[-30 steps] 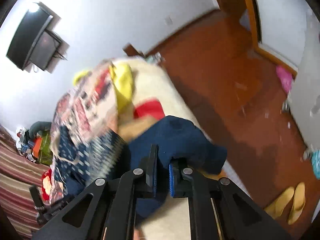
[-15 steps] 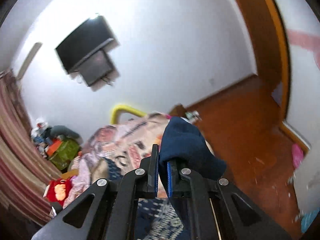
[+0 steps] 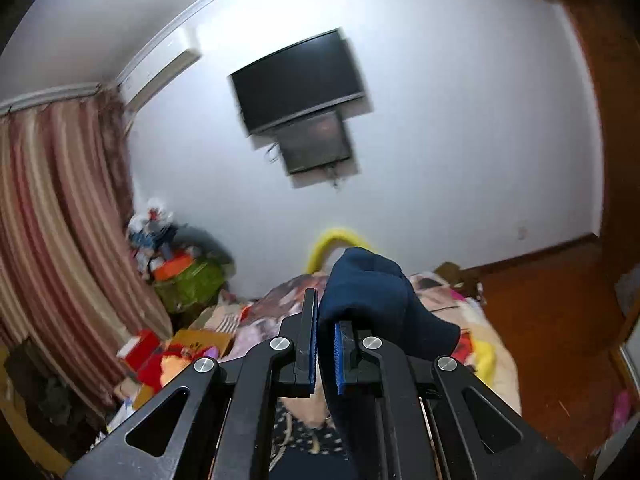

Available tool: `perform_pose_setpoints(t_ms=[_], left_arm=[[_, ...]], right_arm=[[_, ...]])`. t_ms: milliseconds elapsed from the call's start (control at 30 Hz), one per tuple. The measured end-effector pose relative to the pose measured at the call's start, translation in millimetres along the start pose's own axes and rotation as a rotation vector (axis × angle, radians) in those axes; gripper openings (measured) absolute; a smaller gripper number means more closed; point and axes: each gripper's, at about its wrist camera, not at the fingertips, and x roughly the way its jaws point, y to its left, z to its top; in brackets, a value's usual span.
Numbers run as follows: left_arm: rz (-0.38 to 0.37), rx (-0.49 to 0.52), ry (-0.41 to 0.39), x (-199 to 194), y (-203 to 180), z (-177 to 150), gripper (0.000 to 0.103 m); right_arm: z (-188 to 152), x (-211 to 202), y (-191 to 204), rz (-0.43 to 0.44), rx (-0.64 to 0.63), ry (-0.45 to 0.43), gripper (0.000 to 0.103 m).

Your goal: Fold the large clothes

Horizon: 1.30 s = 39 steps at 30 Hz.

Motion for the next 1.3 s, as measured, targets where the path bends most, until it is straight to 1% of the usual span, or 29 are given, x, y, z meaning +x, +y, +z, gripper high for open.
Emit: perform_pose_setpoints(t_ms=[67,100,200,333,400,500,533,667,733,767,833,900,967,1000,1033,1100,1233,1300], left_arm=[[0.008,-0.015,0.006,-2,11,-5,0.075],[0.013,-0.024,0.008,-2,16,-8,0.075],[0.026,-0.049,0.016,-4,32,-17,0.075],[0.047,-0.066,0.034,-6,48,-31,0.075],[0.061,-0.066,0.042,-6,54,-38,0.075],[0.083,-0.061,0.061,-4,61,-48,0.075],[0.093,-0.055,0.071,-2,62,-52,0.075],[0.127,-0.023,0.088,2,61,-62,0.075],[0.127,-0.014,0.091,3,60,-65,0.075],[0.125,-0.013,0.094,3,59,-66,0.075],[0.125,-0.013,0.098,4,58,-67,0.075],[0.126,-0.013,0.097,4,57,-66,0.075],[0.123,-0.016,0.094,2,55,-66,0.075],[0.122,-0.016,0.094,2,55,-65,0.075],[0.121,-0.016,0.093,1,54,-65,0.075],[0.124,-0.011,0.091,0,52,-64,0.075],[0.126,-0.002,0.087,-1,46,-57,0.075],[0.110,-0.004,0.088,1,43,-52,0.075]], right_arm=[[-24,26,22,0.012,-0.028,0.058,0.004],[-32,34,25,0.017,-0.031,0.081,0.005],[-77,78,36,0.028,-0.033,0.202,0.005],[-154,147,40,0.041,-0.006,0.407,0.005],[-197,169,33,0.042,0.001,0.501,0.005],[-249,191,36,0.048,-0.027,0.604,0.005],[-268,200,40,0.065,-0.036,0.646,0.005],[-314,214,53,0.094,-0.062,0.728,0.005],[-326,218,59,0.114,-0.060,0.773,0.005],[-336,222,61,0.126,-0.049,0.817,0.005],[-346,226,65,0.134,-0.036,0.875,0.005],[-349,225,68,0.135,-0.046,0.898,0.006],[-348,221,70,0.129,-0.063,0.904,0.012],[-346,217,69,0.128,-0.063,0.904,0.024],[-343,214,67,0.128,-0.058,0.901,0.044],[-332,201,62,0.137,-0.037,0.856,0.066],[-306,178,52,0.122,-0.076,0.791,0.066],[-290,161,39,0.091,-0.092,0.741,0.066]])
